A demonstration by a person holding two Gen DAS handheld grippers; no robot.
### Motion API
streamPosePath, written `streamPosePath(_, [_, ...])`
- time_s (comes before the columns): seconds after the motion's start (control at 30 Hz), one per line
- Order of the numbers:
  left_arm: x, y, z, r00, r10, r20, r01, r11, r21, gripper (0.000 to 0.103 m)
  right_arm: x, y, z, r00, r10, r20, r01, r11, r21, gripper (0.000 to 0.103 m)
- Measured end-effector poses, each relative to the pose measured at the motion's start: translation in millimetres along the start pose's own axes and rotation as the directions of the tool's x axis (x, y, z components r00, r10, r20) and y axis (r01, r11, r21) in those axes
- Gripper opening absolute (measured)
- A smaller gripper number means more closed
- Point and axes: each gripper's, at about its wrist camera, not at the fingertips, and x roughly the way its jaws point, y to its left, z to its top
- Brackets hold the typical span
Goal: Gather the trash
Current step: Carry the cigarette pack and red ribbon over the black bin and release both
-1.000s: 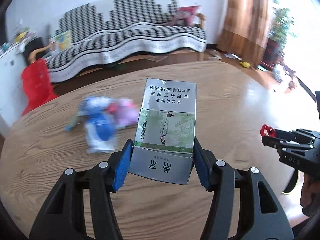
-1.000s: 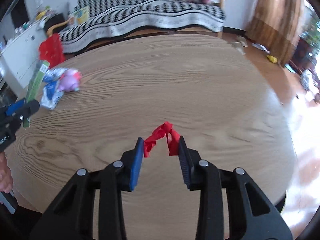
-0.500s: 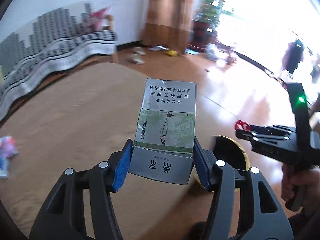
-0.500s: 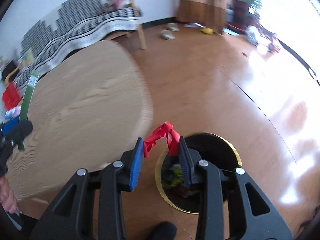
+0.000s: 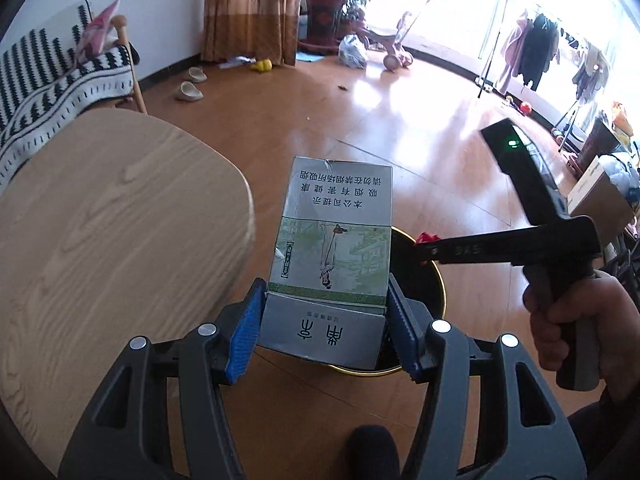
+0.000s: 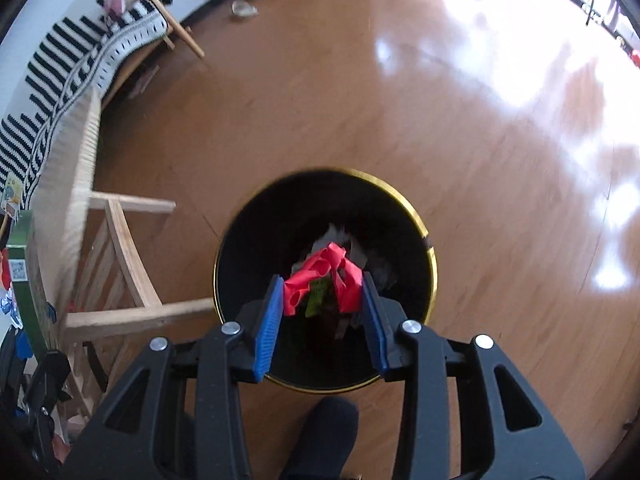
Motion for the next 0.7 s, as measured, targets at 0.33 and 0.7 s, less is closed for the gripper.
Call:
streamPosePath(0.33, [19.5, 5.2, 4.6, 0.999, -0.001, -0.033, 0.001, 1.0, -0.009, 0.057, 8.3, 16.0, 4.6, 1.0, 0.007, -0.013, -0.008, 1.0, -0.015, 0.043])
streamPosePath(0.7, [26.1, 0.0, 0.5, 0.999, -0.016, -0.049, 0.016, 1.0, -0.011, 0.057, -6.5, 12.6, 8.8, 0.999, 0.009, 0.042, -0.01, 1.0, 0.014, 0.075])
